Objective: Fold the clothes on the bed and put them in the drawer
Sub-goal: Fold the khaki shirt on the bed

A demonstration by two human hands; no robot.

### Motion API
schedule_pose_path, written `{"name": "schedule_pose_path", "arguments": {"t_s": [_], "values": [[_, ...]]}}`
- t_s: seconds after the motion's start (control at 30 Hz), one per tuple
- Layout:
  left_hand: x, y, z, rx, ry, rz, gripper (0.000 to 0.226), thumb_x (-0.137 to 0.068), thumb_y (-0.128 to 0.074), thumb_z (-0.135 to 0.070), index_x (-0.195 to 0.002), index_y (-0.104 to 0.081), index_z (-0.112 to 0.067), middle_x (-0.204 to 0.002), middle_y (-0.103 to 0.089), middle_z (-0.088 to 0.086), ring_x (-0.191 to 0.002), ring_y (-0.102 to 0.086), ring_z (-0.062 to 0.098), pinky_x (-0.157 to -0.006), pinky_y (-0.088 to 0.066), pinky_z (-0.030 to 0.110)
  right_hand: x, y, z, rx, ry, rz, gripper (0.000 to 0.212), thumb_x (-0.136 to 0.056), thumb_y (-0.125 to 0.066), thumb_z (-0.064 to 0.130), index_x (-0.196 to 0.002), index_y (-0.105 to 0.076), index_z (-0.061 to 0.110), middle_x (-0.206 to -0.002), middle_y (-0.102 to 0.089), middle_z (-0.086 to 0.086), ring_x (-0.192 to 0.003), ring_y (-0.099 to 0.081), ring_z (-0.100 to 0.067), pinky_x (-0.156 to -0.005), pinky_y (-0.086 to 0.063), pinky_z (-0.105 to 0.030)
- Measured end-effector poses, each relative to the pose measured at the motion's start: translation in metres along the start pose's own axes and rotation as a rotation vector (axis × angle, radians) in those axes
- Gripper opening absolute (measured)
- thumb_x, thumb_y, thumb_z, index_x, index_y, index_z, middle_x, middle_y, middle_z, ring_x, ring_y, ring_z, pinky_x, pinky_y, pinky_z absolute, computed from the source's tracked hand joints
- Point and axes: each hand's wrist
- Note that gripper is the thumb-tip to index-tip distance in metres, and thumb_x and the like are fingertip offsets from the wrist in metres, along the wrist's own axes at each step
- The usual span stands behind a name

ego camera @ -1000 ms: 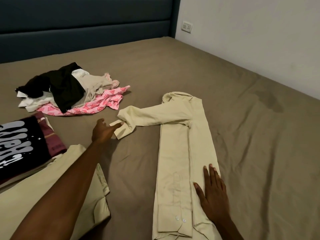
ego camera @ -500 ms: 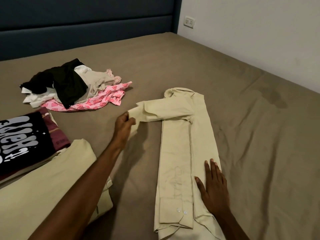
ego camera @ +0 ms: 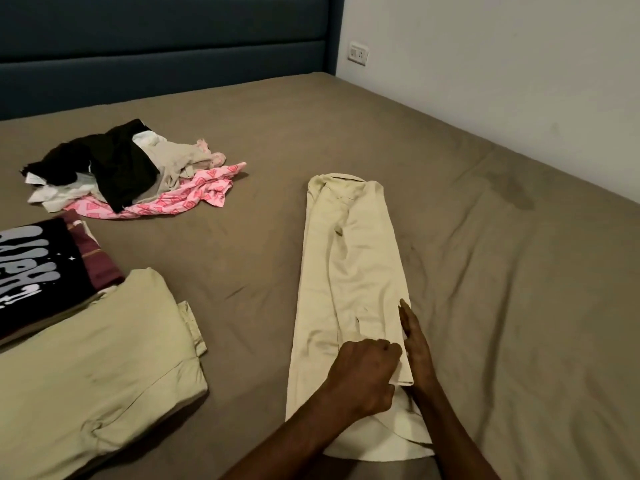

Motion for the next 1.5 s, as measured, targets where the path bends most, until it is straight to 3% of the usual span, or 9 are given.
{"name": "schedule_pose_path", "arguments": {"t_s": [0.17, 0.3, 0.43, 0.57, 0.73, 0.97, 1.1, 1.27, 1.5], "values": [[0.015, -0.015, -0.01, -0.204, -0.134, 0.109, 0.049, -0.057, -0.084, -0.038, -0.092, -0.055, -0.02, -0.079, -0.06, -0.005, -0.064, -0.059, 0.016, -0.049, -0.029, 0.025, 0.0, 0.011, 0.011, -0.23, -0.132, -0.043, 0.052, -0.105, -0.051, 0.038, -0.156, -0.042, 0.027, -0.148, -0.056, 0.016, -0.14, -0.049, -0.005, -0.123, -0.029, -0.049], [0.029, -0.019, -0.006, -0.026, -0.053, 0.093, 0.041, -0.077, -0.075, -0.041, -0.103, -0.056, -0.015, -0.097, -0.065, 0.003, -0.085, -0.062, 0.024, -0.063, -0.044, 0.035, 0.002, 0.004, 0.002, 0.122, -0.011, 0.021, 0.068, -0.095, -0.069, 0.016, -0.155, -0.043, 0.033, -0.158, -0.044, 0.018, -0.148, -0.036, -0.003, -0.124, -0.03, -0.044], [0.042, -0.011, 0.003, 0.253, 0.153, -0.037, 0.045, -0.084, -0.065, -0.063, -0.108, -0.06, -0.025, -0.103, -0.066, -0.007, -0.093, -0.059, 0.013, -0.078, -0.046, 0.03, -0.002, 0.002, -0.009, 0.374, 0.188, 0.026, 0.064, -0.089, -0.05, 0.024, -0.152, -0.049, 0.02, -0.167, -0.03, 0.002, -0.156, -0.024, -0.014, -0.125, -0.024, -0.054], [0.046, -0.005, 0.033, 0.278, 0.323, -0.242, 0.016, -0.087, -0.067, -0.039, -0.099, -0.063, -0.031, -0.089, -0.066, -0.013, -0.08, -0.062, 0.004, -0.069, -0.048, 0.024, -0.002, -0.001, -0.013, 0.482, 0.231, 0.027, 0.068, -0.084, -0.037, 0.018, -0.151, -0.048, 0.011, -0.166, -0.028, -0.009, -0.155, -0.024, -0.028, -0.125, -0.023, -0.056], [0.035, 0.005, 0.067, 0.451, 0.57, -0.248, 0.019, -0.082, -0.076, -0.026, -0.098, -0.068, -0.033, -0.085, -0.067, -0.017, -0.072, -0.064, 0.0, -0.07, -0.054, 0.026, -0.009, 0.003, 0.004, 0.482, 0.169, -0.031, 0.081, -0.073, -0.049, 0.016, -0.154, -0.046, 0.02, -0.155, -0.045, 0.006, -0.139, -0.039, -0.014, -0.117, -0.034, -0.039], [-0.021, 0.005, 0.118, 0.54, 0.677, -0.353, 0.009, -0.09, -0.074, -0.025, -0.099, -0.073, -0.025, -0.075, -0.071, -0.013, -0.067, -0.067, 0.002, -0.07, -0.057, 0.031, -0.158, 0.008, 0.028, 0.655, 0.295, -0.01, 0.073, -0.083, -0.046, 0.034, -0.149, -0.048, 0.003, -0.149, -0.053, -0.016, -0.131, -0.052, -0.036, -0.109, -0.027, -0.027], [-0.084, -0.001, 0.148, 0.663, 0.785, -0.483, 0.007, -0.091, -0.069, -0.026, -0.092, -0.074, -0.021, -0.073, -0.073, -0.008, -0.067, -0.071, 0.011, -0.071, -0.061, 0.042, -0.268, -0.002, 0.029, 0.767, 0.321, 0.075, 0.075, -0.089, -0.037, 0.045, -0.155, -0.043, 0.011, -0.156, -0.043, -0.022, -0.134, -0.046, -0.046, -0.111, -0.032, -0.044], [-0.157, -0.005, 0.182, 0.622, 0.875, -0.489, 0.021, -0.088, -0.075, -0.032, -0.097, -0.074, -0.013, -0.081, -0.075, -0.002, -0.076, -0.072, 0.021, -0.079, -0.057, 0.038, -0.343, -0.02, 0.021, 0.807, 0.359, 0.12, 0.067, -0.101, -0.029, 0.061, -0.163, -0.023, 0.037, -0.17, -0.024, 0.003, -0.147, -0.035, -0.03, -0.116, -0.028, -0.049], [-0.194, -0.012, 0.224, 0.578, 0.953, -0.277, 0.024, -0.079, -0.074, -0.037, -0.064, -0.069, -0.019, -0.059, -0.067, -0.005, -0.064, -0.067, 0.016, -0.061, -0.051, 0.032, -0.352, -0.032, -0.026, 0.917, 0.373, 0.037, 0.069, -0.104, -0.026, 0.06, -0.164, -0.023, 0.026, -0.169, -0.026, 0.007, -0.149, -0.031, -0.023, -0.112, -0.028, -0.048]]}}
Point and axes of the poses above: each hand's wrist, its own x-axis away from the middle knuckle, its own y-axis out of the back of the hand, z = x × y
